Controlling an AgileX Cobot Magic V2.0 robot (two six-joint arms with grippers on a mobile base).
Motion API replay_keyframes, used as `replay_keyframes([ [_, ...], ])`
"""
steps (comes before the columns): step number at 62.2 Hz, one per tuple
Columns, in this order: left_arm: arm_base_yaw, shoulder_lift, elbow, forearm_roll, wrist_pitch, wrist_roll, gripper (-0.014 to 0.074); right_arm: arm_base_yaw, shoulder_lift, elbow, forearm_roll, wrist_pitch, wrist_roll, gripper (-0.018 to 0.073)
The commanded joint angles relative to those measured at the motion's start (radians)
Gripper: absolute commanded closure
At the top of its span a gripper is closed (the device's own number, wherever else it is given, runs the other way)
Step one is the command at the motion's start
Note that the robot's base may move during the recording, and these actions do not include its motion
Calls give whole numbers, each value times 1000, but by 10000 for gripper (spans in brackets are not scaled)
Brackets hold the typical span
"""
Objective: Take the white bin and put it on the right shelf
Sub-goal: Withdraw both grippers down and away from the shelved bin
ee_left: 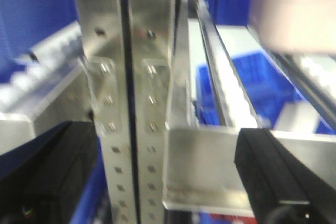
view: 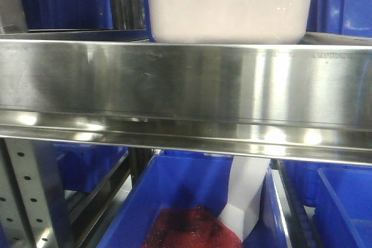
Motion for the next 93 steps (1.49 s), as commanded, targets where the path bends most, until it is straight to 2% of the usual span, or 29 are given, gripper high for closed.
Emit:
replay_keyframes([
  [1,-6,6,-28,5,-136,-12,715,-3,12,-24,27,-76,0,482],
  [4,-6,6,-28,33,-155,-38,715,-3,12,-24,27,-76,0,482],
  [12,-6,6,-28,143,-154,-176,715,-3,12,-24,27,-76,0,482],
  [14,-6,6,-28,155,-154,-186,715,-3,12,-24,27,-76,0,482],
  [93,-6,6,-28,155,-157,-186,715,-3,12,-24,27,-76,0,482],
])
